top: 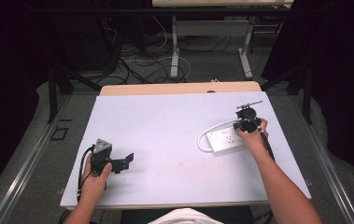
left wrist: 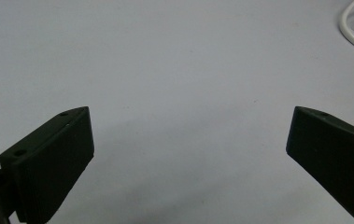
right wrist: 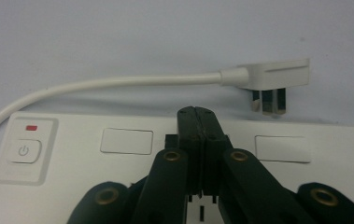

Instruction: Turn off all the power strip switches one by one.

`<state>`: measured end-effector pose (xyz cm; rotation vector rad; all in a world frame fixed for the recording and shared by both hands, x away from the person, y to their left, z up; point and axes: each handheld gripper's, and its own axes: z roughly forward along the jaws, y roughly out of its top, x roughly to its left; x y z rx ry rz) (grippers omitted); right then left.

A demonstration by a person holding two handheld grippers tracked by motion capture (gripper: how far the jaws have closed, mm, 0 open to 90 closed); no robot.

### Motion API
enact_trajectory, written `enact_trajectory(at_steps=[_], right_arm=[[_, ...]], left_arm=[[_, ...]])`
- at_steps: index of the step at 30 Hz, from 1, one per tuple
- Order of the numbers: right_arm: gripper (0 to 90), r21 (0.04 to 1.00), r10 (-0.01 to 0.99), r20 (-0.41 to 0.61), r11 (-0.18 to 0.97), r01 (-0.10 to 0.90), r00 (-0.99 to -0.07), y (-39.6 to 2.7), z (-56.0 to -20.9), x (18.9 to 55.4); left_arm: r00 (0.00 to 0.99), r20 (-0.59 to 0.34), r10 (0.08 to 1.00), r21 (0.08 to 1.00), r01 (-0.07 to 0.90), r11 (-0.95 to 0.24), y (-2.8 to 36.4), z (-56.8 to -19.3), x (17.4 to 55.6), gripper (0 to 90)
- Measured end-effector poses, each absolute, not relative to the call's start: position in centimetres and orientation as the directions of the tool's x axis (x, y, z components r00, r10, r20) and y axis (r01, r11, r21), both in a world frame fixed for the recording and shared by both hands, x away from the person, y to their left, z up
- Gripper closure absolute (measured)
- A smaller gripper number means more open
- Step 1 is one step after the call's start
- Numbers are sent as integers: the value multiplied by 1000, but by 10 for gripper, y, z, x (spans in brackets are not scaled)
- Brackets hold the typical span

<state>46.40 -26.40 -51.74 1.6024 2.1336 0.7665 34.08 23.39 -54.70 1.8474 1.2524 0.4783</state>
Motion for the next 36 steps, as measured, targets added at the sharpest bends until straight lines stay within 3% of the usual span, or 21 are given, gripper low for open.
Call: enact_trajectory(at_steps=[7, 36], right_arm=[[900, 619, 967, 43, 172, 766, -252, -272, -516, 465], [900, 611, 970, 38, 169, 773, -242, -277, -518, 467]], left_arm=[[429, -135, 893, 803, 575, -155, 234, -547, 341, 9], [430, -136, 893, 805, 573, -153, 234, -547, 341, 9]])
